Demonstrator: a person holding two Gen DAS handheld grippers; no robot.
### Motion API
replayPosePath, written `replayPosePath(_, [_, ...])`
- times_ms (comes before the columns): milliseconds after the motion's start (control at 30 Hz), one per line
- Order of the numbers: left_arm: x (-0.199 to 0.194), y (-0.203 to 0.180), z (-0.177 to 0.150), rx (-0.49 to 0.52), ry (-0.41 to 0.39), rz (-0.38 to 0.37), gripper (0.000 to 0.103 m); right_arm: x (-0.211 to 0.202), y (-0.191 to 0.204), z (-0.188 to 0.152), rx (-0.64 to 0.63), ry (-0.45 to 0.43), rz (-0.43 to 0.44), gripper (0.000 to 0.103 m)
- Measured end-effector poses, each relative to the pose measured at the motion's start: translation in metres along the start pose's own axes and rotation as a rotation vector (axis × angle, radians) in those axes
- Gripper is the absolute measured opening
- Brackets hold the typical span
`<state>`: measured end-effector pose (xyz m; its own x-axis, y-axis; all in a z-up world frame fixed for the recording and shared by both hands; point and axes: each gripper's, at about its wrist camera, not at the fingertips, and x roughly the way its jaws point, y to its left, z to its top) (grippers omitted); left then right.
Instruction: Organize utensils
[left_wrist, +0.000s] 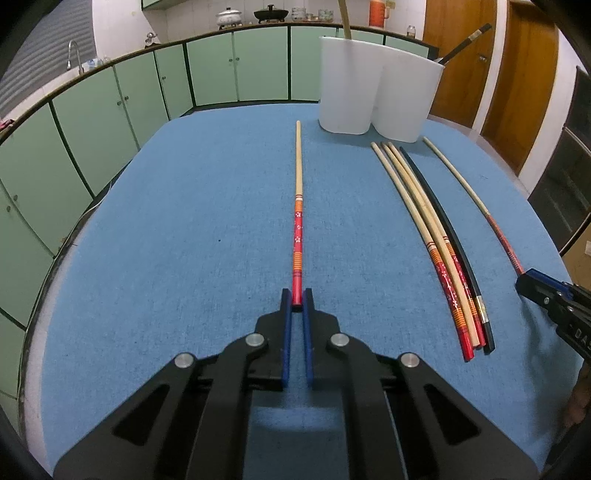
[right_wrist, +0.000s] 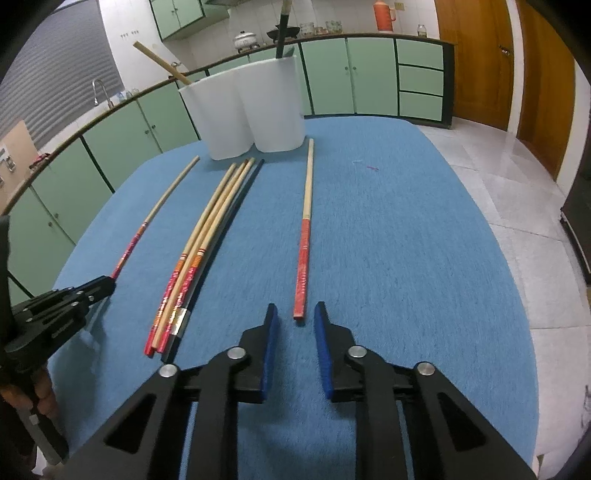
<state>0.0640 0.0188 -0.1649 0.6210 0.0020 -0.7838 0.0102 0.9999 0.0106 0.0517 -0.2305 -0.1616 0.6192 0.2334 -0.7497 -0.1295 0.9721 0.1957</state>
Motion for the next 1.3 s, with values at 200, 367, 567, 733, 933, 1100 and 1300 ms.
replayPosePath(200, [0.001, -0.001, 0.001, -0.003, 0.002, 0.008, 0.005, 0.007, 0.003, 0.006, -0.01, 0.006, -0.041, 0.006])
replayPosePath(367, [0.001, -0.001, 0.004, -0.006, 0.016, 0.005, 0.005, 0.005, 0.006, 0.005, -0.033, 0.002, -0.066, 0.006])
replayPosePath(567, [-0.023, 0.001, 0.012, 0.018, -0.004, 0.006, 0.005, -0.026, 0.001, 0.012, -0.038, -0.043, -0.057, 0.006])
replayPosePath(733, [-0.062, 0.002, 0.03, 0.035, -0.09, -0.002, 0.005, -0.063, -0.001, 0.028, -0.05, -0.117, -0.055, 0.006])
replayPosePath(933, [-0.11, 0.003, 0.057, 0.044, -0.217, -0.018, 0.005, -0.099, -0.008, 0.051, -0.034, -0.194, -0.03, 0.006])
replayPosePath(1100, [-0.134, 0.004, 0.078, 0.033, -0.299, -0.043, 0.005, -0.119, -0.009, 0.07, -0.038, -0.237, -0.006, 0.006])
replayPosePath(1300, [-0.147, -0.001, 0.101, 0.027, -0.352, -0.078, 0.004, -0.142, -0.006, 0.09, -0.04, -0.286, 0.036, 0.006])
